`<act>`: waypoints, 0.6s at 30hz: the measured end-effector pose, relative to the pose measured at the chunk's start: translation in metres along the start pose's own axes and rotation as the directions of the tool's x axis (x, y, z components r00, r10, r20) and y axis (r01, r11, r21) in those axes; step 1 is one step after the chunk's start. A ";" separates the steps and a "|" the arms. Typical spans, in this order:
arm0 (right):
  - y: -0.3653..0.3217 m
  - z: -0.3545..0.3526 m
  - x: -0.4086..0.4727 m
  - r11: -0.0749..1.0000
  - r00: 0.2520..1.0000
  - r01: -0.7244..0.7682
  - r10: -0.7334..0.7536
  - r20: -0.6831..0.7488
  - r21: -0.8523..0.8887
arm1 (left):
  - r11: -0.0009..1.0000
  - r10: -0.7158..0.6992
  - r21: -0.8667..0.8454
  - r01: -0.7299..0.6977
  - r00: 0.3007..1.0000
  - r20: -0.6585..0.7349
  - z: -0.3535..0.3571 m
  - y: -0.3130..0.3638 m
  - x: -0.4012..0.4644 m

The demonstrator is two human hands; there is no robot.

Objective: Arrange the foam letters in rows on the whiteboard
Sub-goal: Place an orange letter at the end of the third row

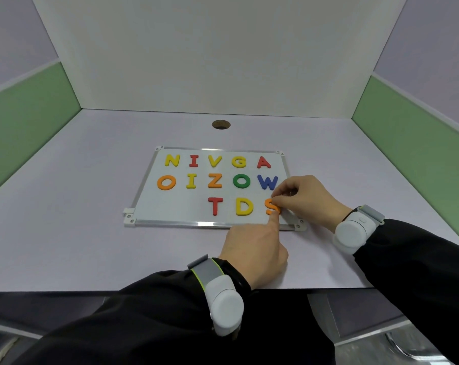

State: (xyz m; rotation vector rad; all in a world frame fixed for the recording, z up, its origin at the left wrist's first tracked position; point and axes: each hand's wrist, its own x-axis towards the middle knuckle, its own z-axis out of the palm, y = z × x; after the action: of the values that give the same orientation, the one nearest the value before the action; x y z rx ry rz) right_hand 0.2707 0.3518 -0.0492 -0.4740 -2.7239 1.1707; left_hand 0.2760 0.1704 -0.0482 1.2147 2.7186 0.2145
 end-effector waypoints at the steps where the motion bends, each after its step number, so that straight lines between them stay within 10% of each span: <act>1: 0.000 0.000 0.000 1.000 1.000 0.000 0.000 -0.001 0.000 | 1.000 -0.003 -0.006 0.003 1.000 0.007 0.000 0.000 0.000; 18: -0.001 -0.001 -0.001 1.000 1.000 0.009 -0.009 0.009 0.002 | 1.000 -0.005 -0.025 0.006 1.000 0.025 -0.001 0.001 0.000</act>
State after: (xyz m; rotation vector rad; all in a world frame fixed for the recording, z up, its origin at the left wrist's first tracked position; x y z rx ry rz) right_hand 0.2715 0.3522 -0.0477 -0.4563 -2.7294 1.1762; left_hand 0.2762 0.1710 -0.0468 1.1951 2.6900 0.2300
